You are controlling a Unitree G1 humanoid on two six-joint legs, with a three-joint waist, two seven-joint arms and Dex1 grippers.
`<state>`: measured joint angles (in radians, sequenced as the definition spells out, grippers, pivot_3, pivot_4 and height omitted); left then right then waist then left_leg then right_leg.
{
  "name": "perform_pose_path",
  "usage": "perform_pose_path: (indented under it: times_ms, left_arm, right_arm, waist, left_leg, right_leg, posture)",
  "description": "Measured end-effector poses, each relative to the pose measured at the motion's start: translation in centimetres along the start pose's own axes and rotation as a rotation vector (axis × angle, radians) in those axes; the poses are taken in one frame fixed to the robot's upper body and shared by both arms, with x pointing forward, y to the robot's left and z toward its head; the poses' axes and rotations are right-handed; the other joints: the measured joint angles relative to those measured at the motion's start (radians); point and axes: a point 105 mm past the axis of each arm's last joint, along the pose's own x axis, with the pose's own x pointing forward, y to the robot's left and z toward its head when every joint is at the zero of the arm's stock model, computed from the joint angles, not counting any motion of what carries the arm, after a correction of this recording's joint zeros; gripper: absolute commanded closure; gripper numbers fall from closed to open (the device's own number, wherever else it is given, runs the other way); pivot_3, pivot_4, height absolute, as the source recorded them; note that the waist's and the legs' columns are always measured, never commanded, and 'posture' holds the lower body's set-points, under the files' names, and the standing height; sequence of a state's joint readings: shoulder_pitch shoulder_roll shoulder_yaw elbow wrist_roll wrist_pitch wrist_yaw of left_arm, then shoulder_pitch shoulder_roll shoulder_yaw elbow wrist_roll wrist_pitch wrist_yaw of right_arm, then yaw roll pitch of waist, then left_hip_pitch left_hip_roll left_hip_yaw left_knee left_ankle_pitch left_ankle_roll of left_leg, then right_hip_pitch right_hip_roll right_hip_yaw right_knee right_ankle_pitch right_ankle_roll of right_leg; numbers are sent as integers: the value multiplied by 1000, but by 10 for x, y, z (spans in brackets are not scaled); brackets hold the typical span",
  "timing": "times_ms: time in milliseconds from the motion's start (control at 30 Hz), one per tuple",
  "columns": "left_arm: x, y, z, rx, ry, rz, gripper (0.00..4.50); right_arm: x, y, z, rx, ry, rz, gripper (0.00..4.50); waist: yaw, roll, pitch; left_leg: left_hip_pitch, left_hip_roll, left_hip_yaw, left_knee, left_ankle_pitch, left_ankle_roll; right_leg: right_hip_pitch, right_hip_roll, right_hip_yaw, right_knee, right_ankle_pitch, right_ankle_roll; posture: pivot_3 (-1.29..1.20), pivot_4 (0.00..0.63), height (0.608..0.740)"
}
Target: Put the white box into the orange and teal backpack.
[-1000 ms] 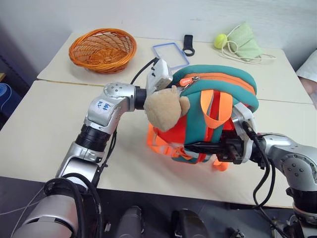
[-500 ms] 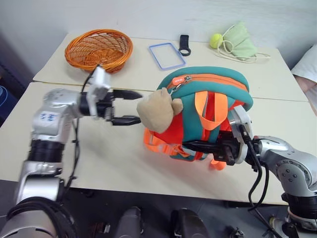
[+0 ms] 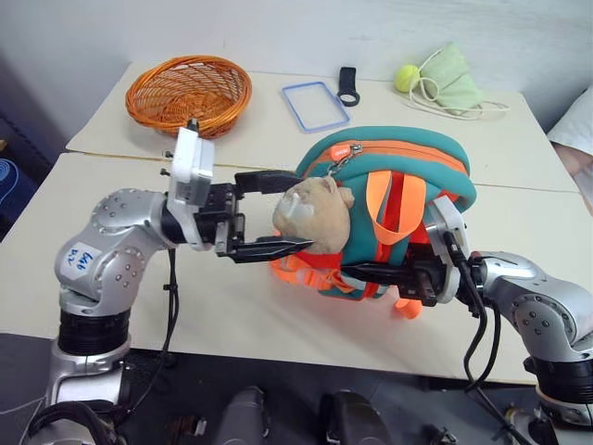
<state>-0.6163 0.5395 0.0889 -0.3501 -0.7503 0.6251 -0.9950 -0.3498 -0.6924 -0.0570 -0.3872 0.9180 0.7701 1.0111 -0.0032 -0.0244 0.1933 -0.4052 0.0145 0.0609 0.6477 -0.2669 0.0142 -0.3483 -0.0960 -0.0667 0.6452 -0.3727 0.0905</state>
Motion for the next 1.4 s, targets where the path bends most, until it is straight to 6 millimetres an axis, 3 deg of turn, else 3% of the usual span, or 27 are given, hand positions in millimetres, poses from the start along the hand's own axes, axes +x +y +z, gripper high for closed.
perform_pose_path:
  times_ms: [200,367,533,667,867,1067,1133,1167,1300,1400]
  left_arm:
    - [-6,-1,-10,-10,23,45,2421]
    - [-19,25,-9,19,39,170,3654]
    - [-33,46,-14,29,73,310,3654]
    - [-64,64,-22,1,171,469,3654]
    - [-89,75,-55,-141,298,583,3654]
    - [-79,46,-129,-95,515,438,3654]
    - [-73,39,-133,-52,506,403,3654]
    - [-73,36,-133,-43,502,390,3386]
    - [-79,29,-131,-65,477,399,2324]
    - [-103,19,-128,-111,483,425,1428]
  right_arm:
    - [1,-3,-1,-8,6,-27,4500]
    - [-3,-12,-1,-26,7,-65,4500]
    - [-8,-15,0,-31,4,-90,4500]
    - [-17,-15,-1,-7,1,-108,4500]
    - [-17,-13,-3,28,-10,-109,4500]
    - [-12,-11,-11,69,-48,-129,4500]
    - [-11,-12,-16,74,-58,-164,4500]
    - [-11,-14,-17,68,-71,-186,4500]
    - [-16,-15,-22,35,-80,-231,3240]
    - [-33,-8,-23,7,-55,-259,2197]
  waist:
    - [1,0,0]
    - [2,0,0]
    - [1,0,0]
    - [-1,0,0]
    - [1,0,0]
    - [-1,1,0]
    - [1,1,0]
    - [1,1,-1]
    - [0,2,-1]
    - [-4,4,0]
  left_leg:
    - [1,0,0,-1,0,0]
    - [1,0,0,0,0,0]
    - [1,0,0,-1,-1,0]
    - [1,0,0,-1,-1,0]
    - [1,0,-1,-1,-1,1]
    - [2,0,1,-2,-2,0]
    - [2,0,0,-1,-2,0]
    - [2,0,0,-2,-2,0]
    - [2,0,0,-2,-3,1]
    - [2,0,0,-4,-3,1]
  right_leg:
    - [0,0,0,-1,0,0]
    - [2,0,0,-2,0,0]
    - [1,0,-1,-2,0,0]
    - [1,0,-1,-2,0,0]
    - [1,-1,-1,-2,0,0]
    - [1,0,0,-2,0,0]
    - [1,-1,0,-2,0,0]
    - [2,-1,0,-2,0,0]
    - [2,-2,0,-3,0,0]
    - [1,-2,0,-4,0,0]
  posture:
    - [0,150,740]
    - [0,150,740]
    - [0,150,740]
    - [0,150,740]
    - [0,150,740]
    - [0,150,740]
    - [0,150,740]
    - [0,150,740]
    - [0,150,740]
    - [0,150,740]
